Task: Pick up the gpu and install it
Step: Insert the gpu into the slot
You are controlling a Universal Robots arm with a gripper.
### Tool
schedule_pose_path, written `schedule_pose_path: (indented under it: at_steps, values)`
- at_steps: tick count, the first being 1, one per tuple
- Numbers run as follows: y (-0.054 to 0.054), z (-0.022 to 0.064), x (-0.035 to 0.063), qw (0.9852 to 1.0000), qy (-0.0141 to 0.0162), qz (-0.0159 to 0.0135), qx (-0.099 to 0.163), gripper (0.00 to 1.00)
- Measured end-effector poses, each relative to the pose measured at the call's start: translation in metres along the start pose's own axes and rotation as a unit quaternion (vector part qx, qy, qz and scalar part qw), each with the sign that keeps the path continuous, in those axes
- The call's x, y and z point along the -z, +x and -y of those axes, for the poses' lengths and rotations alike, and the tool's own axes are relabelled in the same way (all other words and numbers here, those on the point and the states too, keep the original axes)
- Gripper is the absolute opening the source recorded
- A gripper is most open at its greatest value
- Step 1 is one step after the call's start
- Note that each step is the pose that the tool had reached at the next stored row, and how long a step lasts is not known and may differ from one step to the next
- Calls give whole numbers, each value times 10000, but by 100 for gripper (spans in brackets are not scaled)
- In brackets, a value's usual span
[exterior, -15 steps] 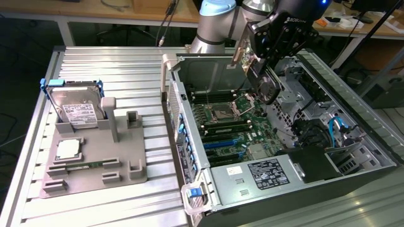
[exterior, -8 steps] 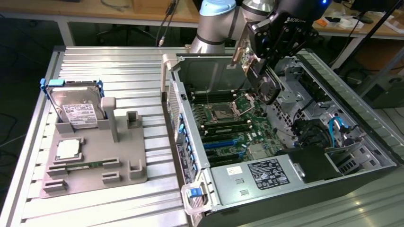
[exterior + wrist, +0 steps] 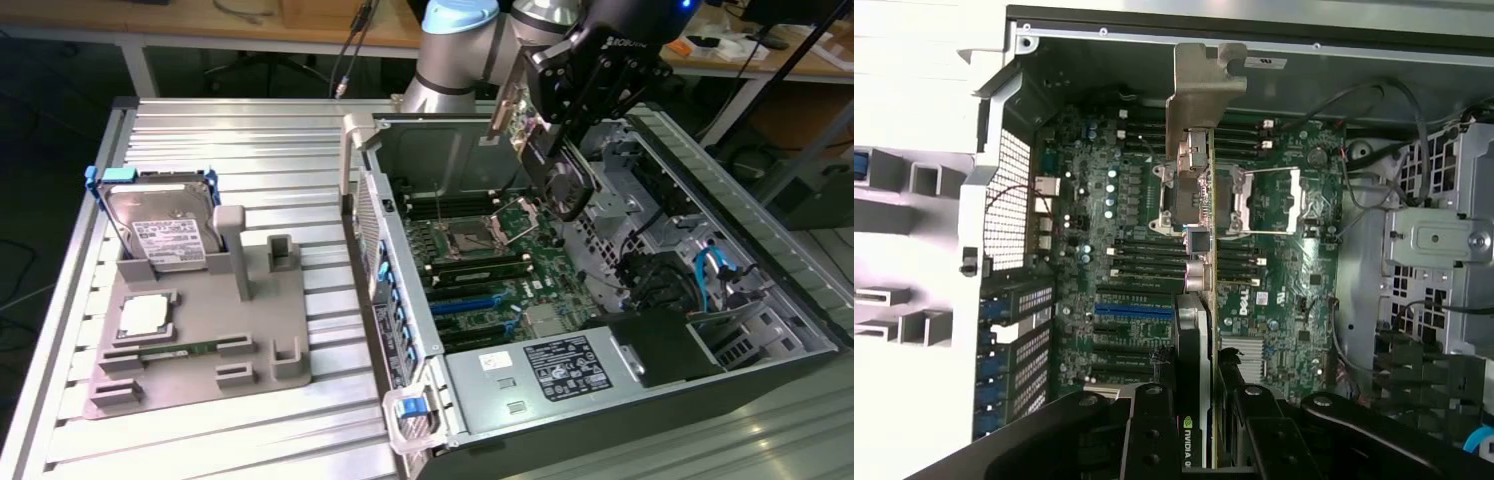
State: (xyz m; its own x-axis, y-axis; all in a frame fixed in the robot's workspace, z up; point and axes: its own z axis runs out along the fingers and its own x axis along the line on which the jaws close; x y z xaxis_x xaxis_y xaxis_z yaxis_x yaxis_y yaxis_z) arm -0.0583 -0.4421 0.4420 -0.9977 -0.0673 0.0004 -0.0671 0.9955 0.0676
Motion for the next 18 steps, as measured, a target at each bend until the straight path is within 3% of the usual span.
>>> schedule_pose_path:
  at_steps: [18]
  values:
    - [0,0,0,9999,0,-8,120,27]
